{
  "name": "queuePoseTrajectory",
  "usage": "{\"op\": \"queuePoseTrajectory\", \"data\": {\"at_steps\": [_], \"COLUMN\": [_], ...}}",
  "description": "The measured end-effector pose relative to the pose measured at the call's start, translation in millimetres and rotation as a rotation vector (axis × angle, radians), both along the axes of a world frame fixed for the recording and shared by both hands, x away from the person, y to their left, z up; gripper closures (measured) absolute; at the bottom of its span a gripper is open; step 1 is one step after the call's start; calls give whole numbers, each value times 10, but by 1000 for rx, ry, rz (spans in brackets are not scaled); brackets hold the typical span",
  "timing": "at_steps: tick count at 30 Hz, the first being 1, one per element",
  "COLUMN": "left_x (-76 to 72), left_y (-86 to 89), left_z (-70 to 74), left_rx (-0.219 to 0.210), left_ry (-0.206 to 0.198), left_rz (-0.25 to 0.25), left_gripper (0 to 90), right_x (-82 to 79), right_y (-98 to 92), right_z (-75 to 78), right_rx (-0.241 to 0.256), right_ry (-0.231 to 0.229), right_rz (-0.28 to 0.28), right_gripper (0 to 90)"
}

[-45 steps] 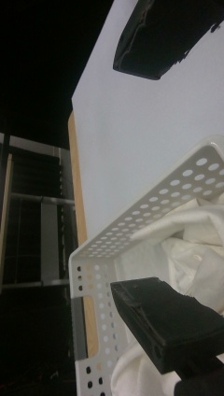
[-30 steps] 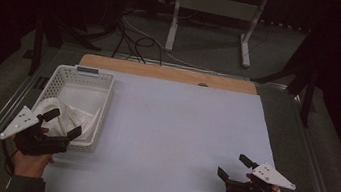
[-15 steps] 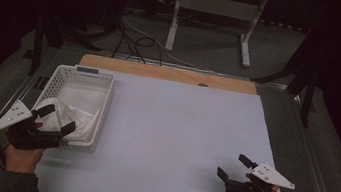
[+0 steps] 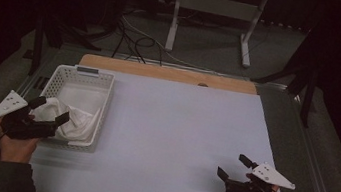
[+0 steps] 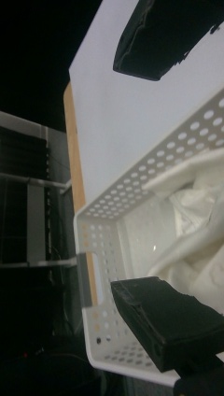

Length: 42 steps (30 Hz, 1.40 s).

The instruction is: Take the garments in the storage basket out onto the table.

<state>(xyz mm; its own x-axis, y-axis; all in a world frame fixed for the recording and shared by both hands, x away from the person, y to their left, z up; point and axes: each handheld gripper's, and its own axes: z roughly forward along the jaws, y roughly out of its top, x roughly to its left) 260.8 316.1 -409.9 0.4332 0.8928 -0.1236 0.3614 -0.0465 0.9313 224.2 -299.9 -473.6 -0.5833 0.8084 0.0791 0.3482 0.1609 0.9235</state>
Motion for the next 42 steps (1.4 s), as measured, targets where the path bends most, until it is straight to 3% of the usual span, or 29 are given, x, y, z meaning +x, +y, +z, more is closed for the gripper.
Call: {"op": "queuePoseTrajectory", "data": {"at_steps": [9, 15, 27, 33, 42], "left_x": [99, 218, 365, 367, 320], "left_y": [77, 191, 339, 348, 280], "left_z": [53, 37, -228, -370, -434], "left_rx": [45, 58, 73, 95, 126], "left_ry": [35, 84, 238, 327, 356], "left_rz": [29, 78, 140, 130, 66], "left_gripper": [3, 1, 1, 8, 142], "right_x": [3, 3, 2, 3, 4], "right_y": [-1, -5, -8, -15, -11], "right_z": [-2, -1, 1, 0, -1], "right_rx": [1, 2, 3, 4, 4], "right_ry": [1, 3, 4, 5, 7], "right_rz": [-3, -2, -5, -6, -8], "right_gripper": [74, 74, 74, 75, 75]}}
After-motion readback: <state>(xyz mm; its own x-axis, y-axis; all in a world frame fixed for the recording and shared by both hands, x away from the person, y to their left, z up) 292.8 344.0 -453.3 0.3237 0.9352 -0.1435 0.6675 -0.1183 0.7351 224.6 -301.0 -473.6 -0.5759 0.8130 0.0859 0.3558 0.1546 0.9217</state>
